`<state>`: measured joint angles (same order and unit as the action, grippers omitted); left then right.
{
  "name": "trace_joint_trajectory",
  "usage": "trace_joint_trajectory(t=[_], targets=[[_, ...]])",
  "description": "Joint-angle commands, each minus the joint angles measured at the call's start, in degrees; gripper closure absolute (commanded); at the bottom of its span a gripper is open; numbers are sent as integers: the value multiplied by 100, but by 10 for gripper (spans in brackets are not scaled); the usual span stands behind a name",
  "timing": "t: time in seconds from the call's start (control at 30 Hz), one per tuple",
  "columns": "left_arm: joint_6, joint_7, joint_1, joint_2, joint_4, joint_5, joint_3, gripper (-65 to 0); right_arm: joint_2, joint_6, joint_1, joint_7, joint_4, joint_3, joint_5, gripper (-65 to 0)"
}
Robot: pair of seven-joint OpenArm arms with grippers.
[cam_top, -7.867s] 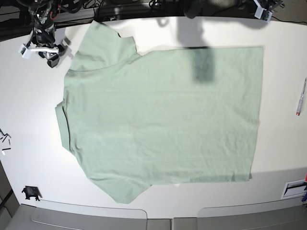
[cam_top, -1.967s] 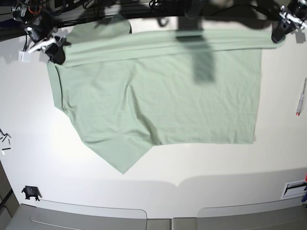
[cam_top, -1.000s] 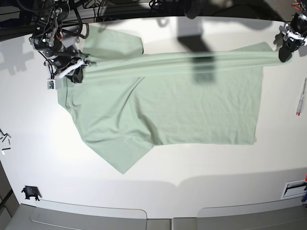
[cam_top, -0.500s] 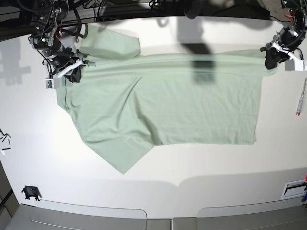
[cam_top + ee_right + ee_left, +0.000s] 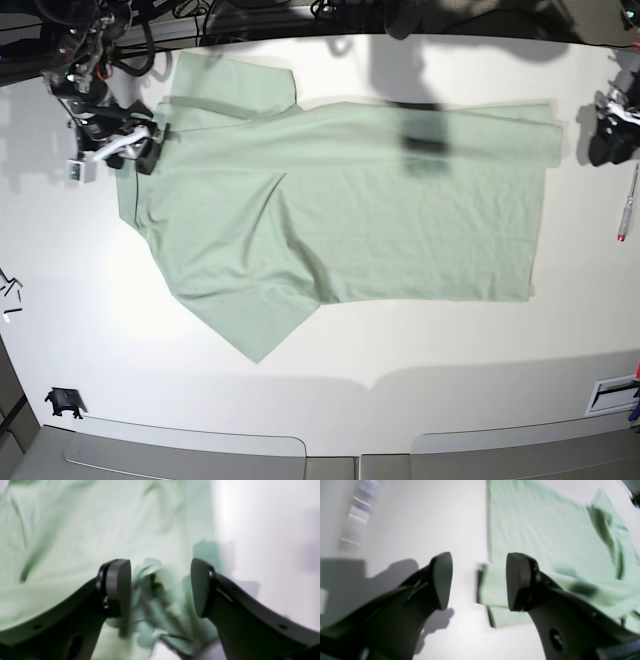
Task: Fold the T-shirt properly
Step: 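Open both grippers and raise them off the folded edge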
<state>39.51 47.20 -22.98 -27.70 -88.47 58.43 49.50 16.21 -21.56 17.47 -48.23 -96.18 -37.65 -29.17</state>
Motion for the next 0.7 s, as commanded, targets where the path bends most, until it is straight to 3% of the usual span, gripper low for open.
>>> trace_joint_trajectory(t=[0.0, 0.23, 0.47, 0.67], targets=[[49, -118, 7, -179, -181, 188, 240, -313, 94, -20, -11, 7, -219, -221, -267, -349], [49, -15, -4, -396, -614, 188, 1338, -313, 72, -417, 581, -809, -564, -1241, -1912, -342], [49, -70, -2, -713, -623, 186, 1519, -313, -376, -717, 1561, -804, -546, -1296, -2382, -342], [49, -85, -2, -756, -623, 186, 1517, -313, -817, -719, 1600, -756, -315, -1117, -2350, -334]])
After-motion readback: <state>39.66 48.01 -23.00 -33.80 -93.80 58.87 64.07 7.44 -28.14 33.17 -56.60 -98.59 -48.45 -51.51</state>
